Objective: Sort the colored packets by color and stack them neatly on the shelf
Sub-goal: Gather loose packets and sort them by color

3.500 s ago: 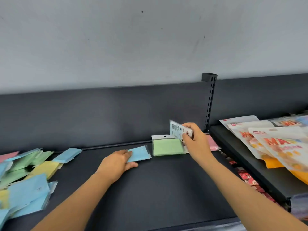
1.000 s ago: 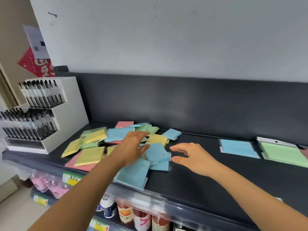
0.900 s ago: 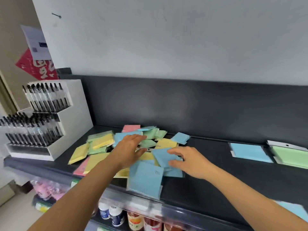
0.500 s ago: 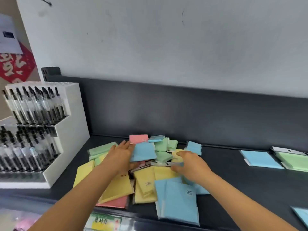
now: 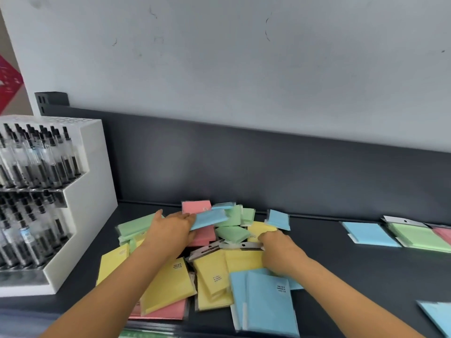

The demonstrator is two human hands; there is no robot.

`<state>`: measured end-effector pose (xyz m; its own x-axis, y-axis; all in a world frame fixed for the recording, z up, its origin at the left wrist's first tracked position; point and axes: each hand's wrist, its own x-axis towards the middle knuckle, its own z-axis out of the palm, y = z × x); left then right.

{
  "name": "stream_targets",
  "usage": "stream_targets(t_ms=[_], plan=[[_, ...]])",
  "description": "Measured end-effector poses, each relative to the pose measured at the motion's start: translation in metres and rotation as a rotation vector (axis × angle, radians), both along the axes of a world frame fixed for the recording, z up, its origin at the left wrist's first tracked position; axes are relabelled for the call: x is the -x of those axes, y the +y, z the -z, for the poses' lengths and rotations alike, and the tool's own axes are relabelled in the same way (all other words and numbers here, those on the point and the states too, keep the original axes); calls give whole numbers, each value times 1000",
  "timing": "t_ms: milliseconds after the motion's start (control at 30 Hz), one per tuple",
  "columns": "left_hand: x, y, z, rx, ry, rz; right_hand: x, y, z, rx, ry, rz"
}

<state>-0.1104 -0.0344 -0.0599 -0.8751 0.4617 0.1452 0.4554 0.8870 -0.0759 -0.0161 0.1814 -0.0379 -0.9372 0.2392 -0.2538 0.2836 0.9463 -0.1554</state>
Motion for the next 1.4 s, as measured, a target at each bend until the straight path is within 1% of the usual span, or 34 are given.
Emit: stream_targets(t_ms=[100,267,400,500,567,767,933,1033,1200,1267,1400], plan=[[-2,9,-7,-127,49,46,-3,10,-2,47,108,31],[-11,35,-18,-210,58,96,-14,35,-18,172,270,29],[-22,68,-27,-434,177,187,-28,59,-23,118,384,-4],[-38,104,-36,-503,148,279,-44,86,-25,59,464,-15],[-48,135,-38,-498,117,316,-58,110,-29,56,529,4],[-74,244,-30,-504,30,385,-106,205,-28,136,677,84],[-98,337,-12,-497,9,385,-137,284,-21,155,726,29],[-103,375,-2,-466,-6,356,-148,323,-18,187,722,-14],[-102,418,9,-380,-2,277,-156,368,-9,244,705,-84],[-97,425,15,-338,-30,273,-158,378,-6,278,699,-106],[-90,422,26,-233,-260,295,-161,385,0,310,678,-161]])
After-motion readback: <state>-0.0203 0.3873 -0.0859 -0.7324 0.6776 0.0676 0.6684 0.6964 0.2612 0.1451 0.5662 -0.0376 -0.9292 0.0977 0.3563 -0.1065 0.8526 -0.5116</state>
